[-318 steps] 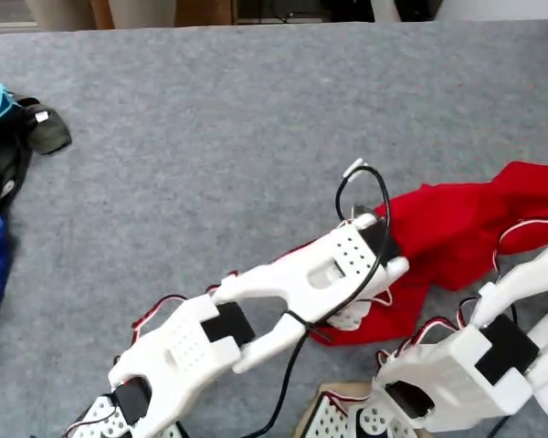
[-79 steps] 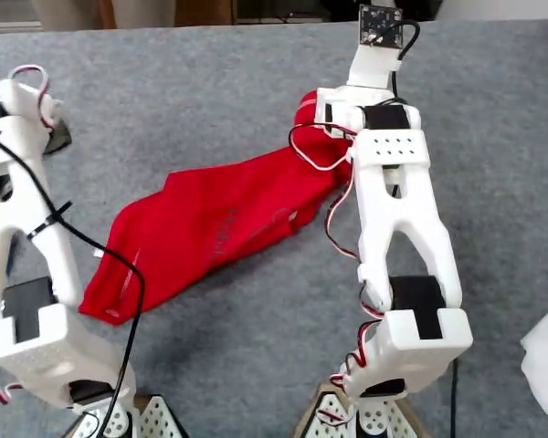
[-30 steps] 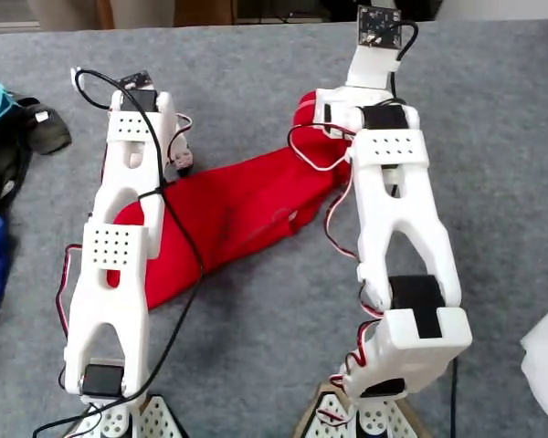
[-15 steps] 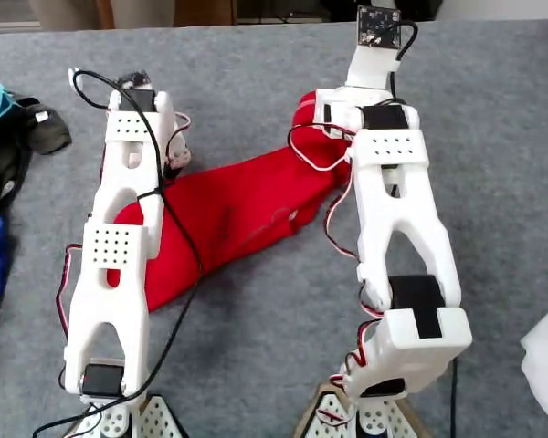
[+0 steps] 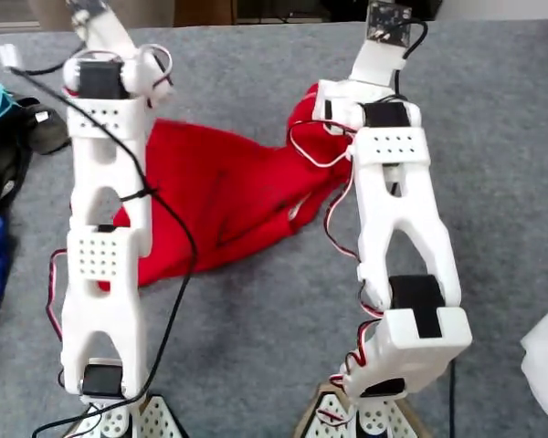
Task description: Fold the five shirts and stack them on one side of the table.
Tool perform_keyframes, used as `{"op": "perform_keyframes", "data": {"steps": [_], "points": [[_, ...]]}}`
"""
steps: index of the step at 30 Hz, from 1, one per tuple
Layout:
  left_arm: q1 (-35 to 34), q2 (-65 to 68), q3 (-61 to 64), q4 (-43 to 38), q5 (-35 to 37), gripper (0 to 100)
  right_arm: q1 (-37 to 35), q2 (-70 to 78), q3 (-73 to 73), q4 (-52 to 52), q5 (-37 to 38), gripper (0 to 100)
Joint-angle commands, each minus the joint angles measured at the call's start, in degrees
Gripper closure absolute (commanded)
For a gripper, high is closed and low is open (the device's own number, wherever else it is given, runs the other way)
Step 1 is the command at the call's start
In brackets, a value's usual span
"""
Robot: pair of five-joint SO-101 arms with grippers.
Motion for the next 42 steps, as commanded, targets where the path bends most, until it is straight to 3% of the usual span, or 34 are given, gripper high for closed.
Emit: {"op": "perform_keyframes", "data": {"steps": [1, 7, 11, 16, 22, 28, 34, 42], "points": [[-0.6, -10.2, -1.1, 0.4, -0.9, 98, 2.2, -1.2, -7.2, -0.9, -4.3, 99.2], [-0.4, -20.8, 2.3, 0.5, -4.7, 98, 3.6, -6.8, -12.5, -0.7, -7.6, 99.2], [-0.3, -18.7, 20.3, 0.0, -3.9, 97, 1.6, -8.4, -10.0, 1.3, -8.1, 99.2], [-1.4, -10.4, 38.8, -8.2, -2.2, 81, -1.5, -8.3, -2.2, -2.1, -8.1, 99.2], [-5.1, -2.2, 39.3, -17.9, -1.4, 78, -2.2, -8.3, 3.1, -9.9, -7.6, 99.2], [-4.8, 5.1, 39.2, -24.0, -1.4, 78, -2.2, -8.3, 3.4, -10.4, -7.6, 99.2], [-4.8, 10.7, 33.3, -24.6, -1.4, 79, -2.0, -8.3, 3.4, -10.4, -7.6, 99.2], [-4.8, 14.6, 27.7, -24.7, -1.5, 97, -1.9, -8.3, 3.4, -10.4, -7.6, 99.2]]}}
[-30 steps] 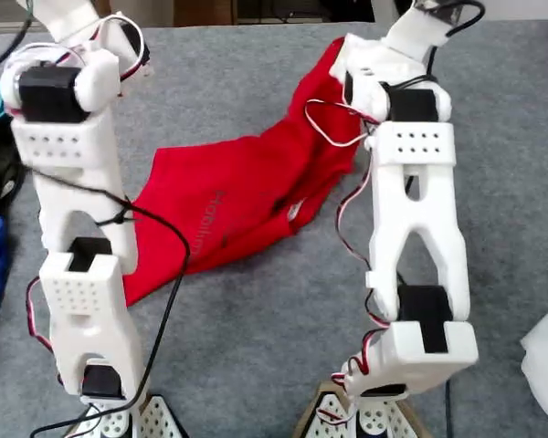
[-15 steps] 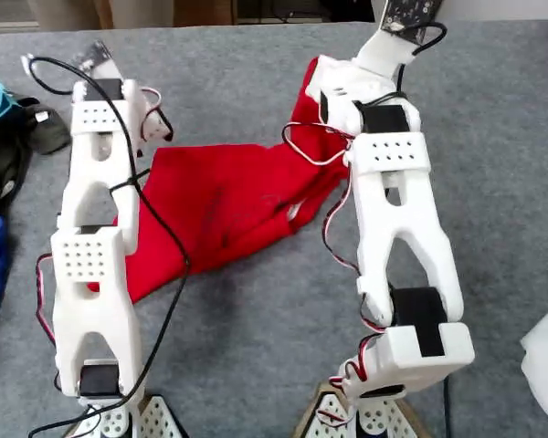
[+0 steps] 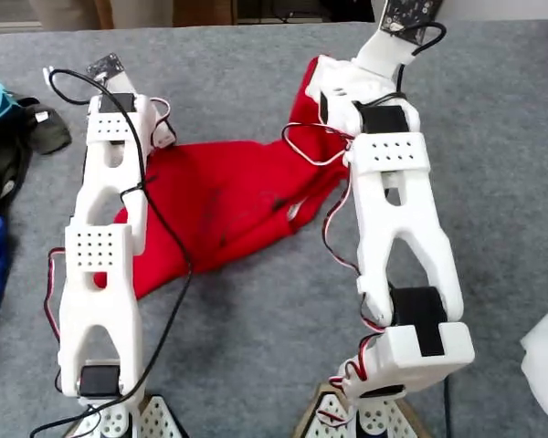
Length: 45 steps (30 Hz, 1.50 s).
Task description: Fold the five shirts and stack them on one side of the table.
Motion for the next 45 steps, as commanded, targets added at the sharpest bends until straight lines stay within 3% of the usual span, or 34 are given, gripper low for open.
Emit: {"op": "perform_keyframes", "data": {"steps": [1, 10, 18, 28, 35, 40, 45], "points": [[-0.5, 0.6, -3.0, -0.6, 0.1, 98, -0.4, -3.6, -0.1, -1.3, -0.1, 99.2], [-0.4, 0.2, -5.8, 3.7, 0.5, 98, -0.4, -3.6, -0.1, -1.3, -0.3, 99.2], [1.0, 0.2, -34.8, 19.3, -1.2, 98, -0.2, -4.4, -0.7, -0.7, -0.2, 99.2], [2.5, -17.6, -34.5, 21.9, -3.5, 98, 0.4, -11.7, -7.2, 4.4, -0.1, 99.2], [2.1, -34.6, -27.1, 24.7, -9.8, 98, -1.4, -19.6, -14.5, 16.7, 2.5, 99.2], [1.4, -45.5, -12.4, 24.7, -15.9, 98, -1.7, -19.9, -18.2, 25.5, 5.5, 99.2], [-3.3, -58.3, 4.1, 24.7, -17.4, 98, -1.8, -20.4, -23.8, 37.0, 6.4, 99.2]]}}
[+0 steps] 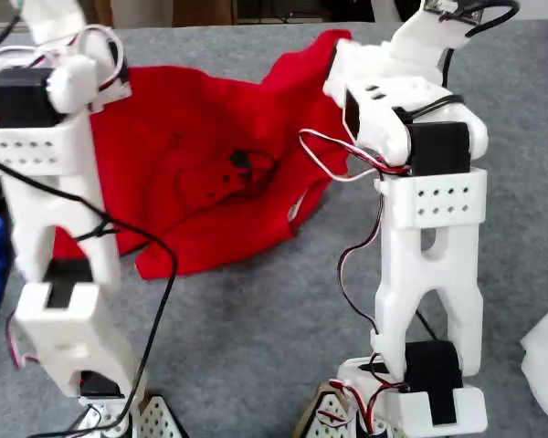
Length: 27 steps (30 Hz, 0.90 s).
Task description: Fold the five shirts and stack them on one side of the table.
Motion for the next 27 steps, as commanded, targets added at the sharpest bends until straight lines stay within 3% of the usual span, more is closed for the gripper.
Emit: {"op": "perform_keyframes", "data": {"steps": [1, 6, 12, 18, 22, 27], "points": [[-4.0, -12.4, 11.5, 0.6, -1.2, 98, -1.0, -3.3, -7.9, 8.2, 0.7, 99.2], [-8.5, -29.1, 26.8, 0.6, -2.9, 98, -1.0, -3.3, -17.7, 19.2, 0.8, 99.2], [-9.0, -49.0, 43.2, 0.6, -3.7, 98, -0.9, -3.3, -23.7, 30.2, 0.6, 99.2], [-7.0, -64.9, 61.5, 0.6, -3.7, 98, 0.1, -7.6, -19.8, 31.2, 0.7, 99.2], [-6.8, -71.0, 60.7, 0.5, -3.3, 98, 0.5, -11.7, -20.2, 31.1, 0.4, 99.2], [-6.5, -76.9, 47.2, 0.5, -1.0, 98, 0.5, -18.4, -27.4, 30.7, 0.4, 99.2]]}}
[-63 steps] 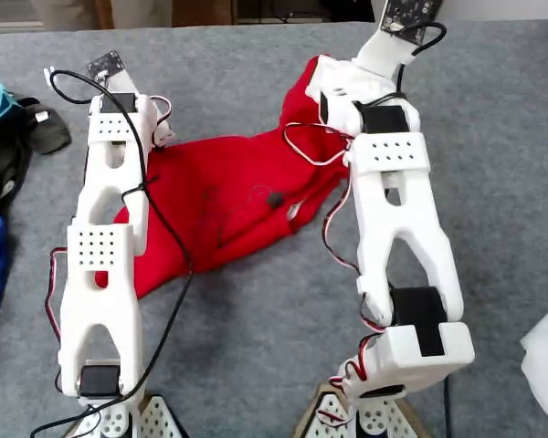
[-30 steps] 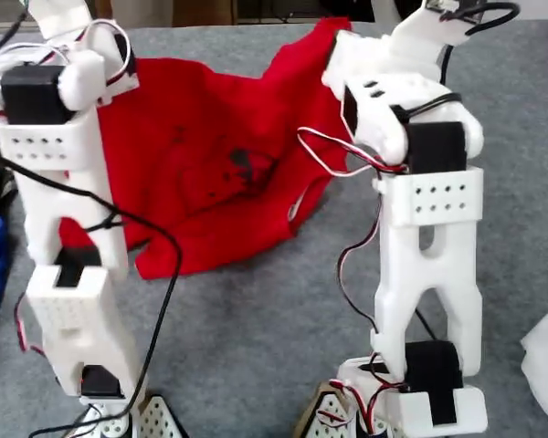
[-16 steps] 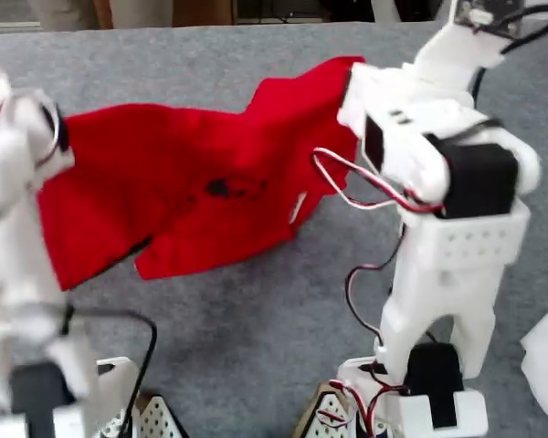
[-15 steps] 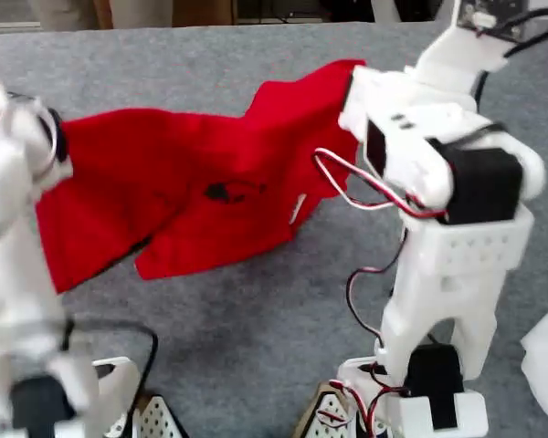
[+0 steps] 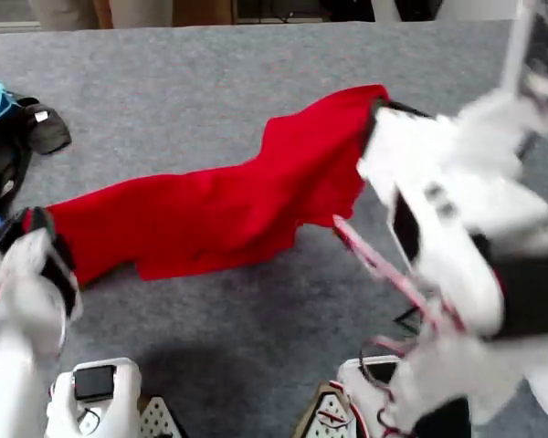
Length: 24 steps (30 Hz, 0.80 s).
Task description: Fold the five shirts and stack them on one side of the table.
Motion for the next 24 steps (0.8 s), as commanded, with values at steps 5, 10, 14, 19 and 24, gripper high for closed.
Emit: {"op": "perform_keyframes", "data": {"steps": [5, 10, 14, 19, 24], "points": [[0.8, -3.6, -24.4, -0.5, 1.8, 98, 0.5, -8.7, -12.4, 0.4, 0.4, 99.2], [0.8, -3.8, -32.3, -0.6, 1.8, 98, 5.1, -12.3, -20.2, 0.2, 0.4, 99.2], [0.8, -3.6, -33.9, -0.5, 1.9, 98, 11.8, -14.2, -23.4, -1.3, 0.5, 99.2], [0.8, -2.7, -26.5, -0.6, 2.0, 98, 12.4, -13.7, -20.6, -1.3, 0.3, 99.2], [0.8, 2.0, -8.1, -3.1, 2.0, 98, 12.4, -8.3, -10.6, -2.8, 0.3, 99.2]]}}
